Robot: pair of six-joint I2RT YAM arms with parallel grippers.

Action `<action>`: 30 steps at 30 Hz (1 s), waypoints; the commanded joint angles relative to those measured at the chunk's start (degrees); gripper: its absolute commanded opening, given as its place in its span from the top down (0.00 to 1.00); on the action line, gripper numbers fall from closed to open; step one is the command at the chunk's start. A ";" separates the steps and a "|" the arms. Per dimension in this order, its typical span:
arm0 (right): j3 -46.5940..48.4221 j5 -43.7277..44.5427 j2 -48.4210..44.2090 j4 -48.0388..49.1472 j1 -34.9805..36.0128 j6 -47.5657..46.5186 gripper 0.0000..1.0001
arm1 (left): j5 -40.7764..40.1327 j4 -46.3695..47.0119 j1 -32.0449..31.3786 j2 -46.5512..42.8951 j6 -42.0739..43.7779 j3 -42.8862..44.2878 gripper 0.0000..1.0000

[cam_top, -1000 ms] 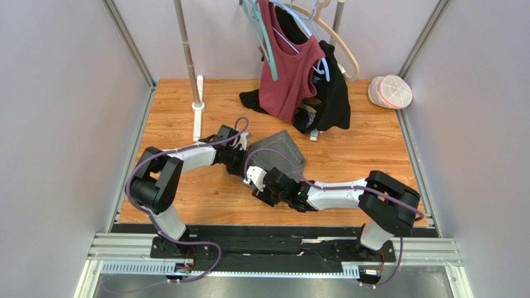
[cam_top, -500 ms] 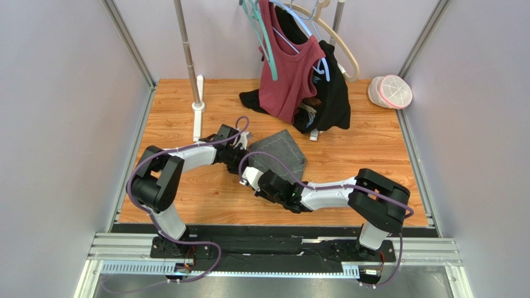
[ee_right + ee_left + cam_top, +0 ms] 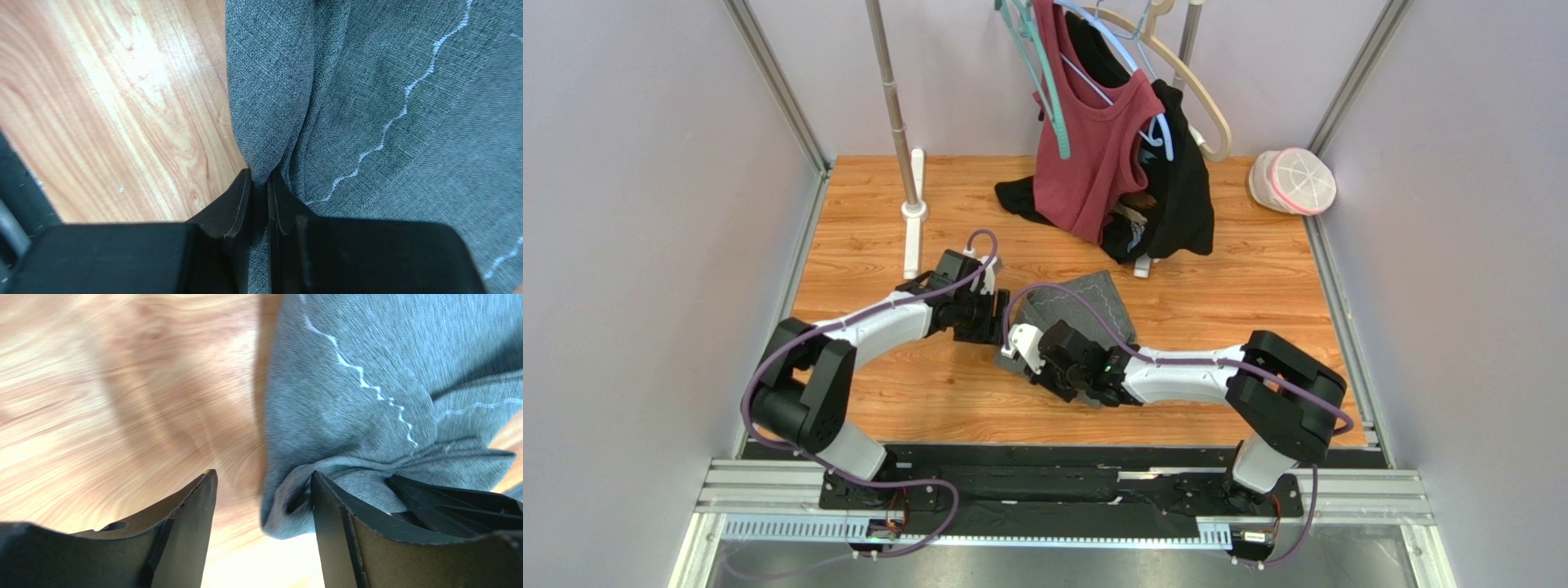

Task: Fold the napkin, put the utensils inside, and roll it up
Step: Roll the napkin with the utensil

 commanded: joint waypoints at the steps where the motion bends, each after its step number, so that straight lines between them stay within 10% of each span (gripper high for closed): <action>1: -0.25 -12.77 -0.30 -6.51 -2.01 4.26 1.00 | -8.72 0.55 0.95 -6.59 -2.03 -2.14 0.33; 17: 0.98 -40.81 4.09 -3.70 -15.28 9.36 1.00 | 4.43 35.86 0.78 -32.62 -3.35 -26.39 0.32; 30: 1.77 -55.75 11.11 2.10 -23.28 15.07 1.00 | 16.39 47.22 -1.16 -14.89 -1.77 -23.16 0.34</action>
